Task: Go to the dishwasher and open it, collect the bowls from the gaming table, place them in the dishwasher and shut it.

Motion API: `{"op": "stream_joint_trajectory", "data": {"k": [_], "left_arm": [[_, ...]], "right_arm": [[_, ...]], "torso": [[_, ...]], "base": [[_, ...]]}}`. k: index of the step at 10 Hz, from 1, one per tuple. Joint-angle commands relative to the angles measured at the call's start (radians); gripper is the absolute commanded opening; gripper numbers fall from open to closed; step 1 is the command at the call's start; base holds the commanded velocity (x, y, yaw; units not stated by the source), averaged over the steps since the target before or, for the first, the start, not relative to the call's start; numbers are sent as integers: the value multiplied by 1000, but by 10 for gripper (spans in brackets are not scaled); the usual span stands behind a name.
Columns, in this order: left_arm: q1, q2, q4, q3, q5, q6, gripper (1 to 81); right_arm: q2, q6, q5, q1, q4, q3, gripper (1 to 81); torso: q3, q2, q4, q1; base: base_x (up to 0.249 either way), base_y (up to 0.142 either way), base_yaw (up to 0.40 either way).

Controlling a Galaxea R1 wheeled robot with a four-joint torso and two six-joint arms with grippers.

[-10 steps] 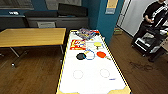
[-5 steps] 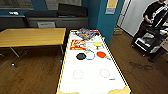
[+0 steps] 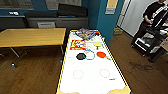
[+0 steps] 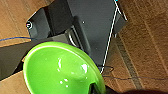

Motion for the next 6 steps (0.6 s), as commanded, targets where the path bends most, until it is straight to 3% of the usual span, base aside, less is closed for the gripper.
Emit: {"op": "stream_joint_trajectory", "data": {"k": [1, 3, 4, 5, 6], "left_arm": [[33, 39, -22, -97, 47, 49, 10], [39, 96, -162, -201, 49, 193, 10], [42, 145, -266, -294, 47, 296, 10], [50, 195, -336, -383, 47, 377, 10], [53, 231, -387, -444, 47, 435, 10]], "right_arm": [[-18, 2, -109, 19, 7, -45, 10], [12, 2, -123, 21, 3, -92, 10], [25, 2, -146, 24, 7, -124, 10], [36, 1, -150, 26, 7, -144, 10], [41, 1, -156, 26, 6, -150, 10]], "torso": [[0, 0, 0, 0], [0, 0, 0, 0], [0, 0, 0, -1], [0, 0, 0, -1], [26, 0, 0, -1]], "base": [[0, 0, 0], [0, 0, 0], [0, 0, 0], [0, 0, 0], [0, 0, 0]]}}
